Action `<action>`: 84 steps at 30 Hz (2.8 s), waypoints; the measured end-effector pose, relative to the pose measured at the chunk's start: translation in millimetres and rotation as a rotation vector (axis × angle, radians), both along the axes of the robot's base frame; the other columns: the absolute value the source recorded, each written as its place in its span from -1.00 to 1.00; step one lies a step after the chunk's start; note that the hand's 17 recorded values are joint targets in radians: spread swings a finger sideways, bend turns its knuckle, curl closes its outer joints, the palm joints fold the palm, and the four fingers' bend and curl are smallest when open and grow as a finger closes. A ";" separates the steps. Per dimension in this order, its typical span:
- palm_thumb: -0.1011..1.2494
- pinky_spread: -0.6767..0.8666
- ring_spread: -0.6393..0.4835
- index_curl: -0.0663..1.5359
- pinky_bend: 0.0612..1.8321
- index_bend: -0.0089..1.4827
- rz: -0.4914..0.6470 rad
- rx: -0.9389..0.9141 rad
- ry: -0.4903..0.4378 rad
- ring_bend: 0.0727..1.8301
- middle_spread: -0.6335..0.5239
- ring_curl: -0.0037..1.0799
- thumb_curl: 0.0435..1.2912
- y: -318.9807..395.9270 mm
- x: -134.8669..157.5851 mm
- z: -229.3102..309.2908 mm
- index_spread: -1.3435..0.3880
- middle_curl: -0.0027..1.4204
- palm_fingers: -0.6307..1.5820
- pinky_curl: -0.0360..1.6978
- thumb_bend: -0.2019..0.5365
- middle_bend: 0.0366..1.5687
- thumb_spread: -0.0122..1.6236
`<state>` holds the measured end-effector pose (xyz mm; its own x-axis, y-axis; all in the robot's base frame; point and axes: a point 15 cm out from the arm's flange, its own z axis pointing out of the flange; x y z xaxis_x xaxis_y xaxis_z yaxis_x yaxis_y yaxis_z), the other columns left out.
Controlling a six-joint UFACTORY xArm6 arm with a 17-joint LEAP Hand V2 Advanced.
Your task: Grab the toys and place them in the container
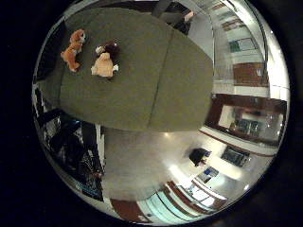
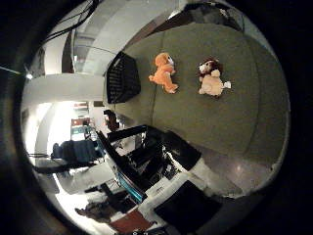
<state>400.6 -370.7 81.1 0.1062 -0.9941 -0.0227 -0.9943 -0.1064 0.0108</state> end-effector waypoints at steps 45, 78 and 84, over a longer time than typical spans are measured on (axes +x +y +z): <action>-0.12 0.33 0.46 -0.54 -0.52 -0.77 -0.223 0.008 0.023 -0.74 0.23 -0.52 -0.61 13.4 49.1 -71.7 0.32 -0.52 -0.25 -0.83 -0.51 -0.79 0.35; -0.12 0.34 0.43 -0.54 -0.45 -0.76 -0.221 0.046 0.108 -0.70 0.23 -0.54 -0.60 55.7 49.4 -158.4 0.33 -0.51 -0.23 -0.89 -0.51 -0.79 0.36; -0.11 0.35 0.43 -0.54 -0.43 -0.77 -0.209 0.033 0.094 -0.69 0.21 -0.54 -0.60 53.6 68.6 -165.7 0.33 -0.51 -0.22 -0.90 -0.51 -0.78 0.37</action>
<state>469.2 -317.1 -84.6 -0.1060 -0.9928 -0.0558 -0.9896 0.0998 0.1040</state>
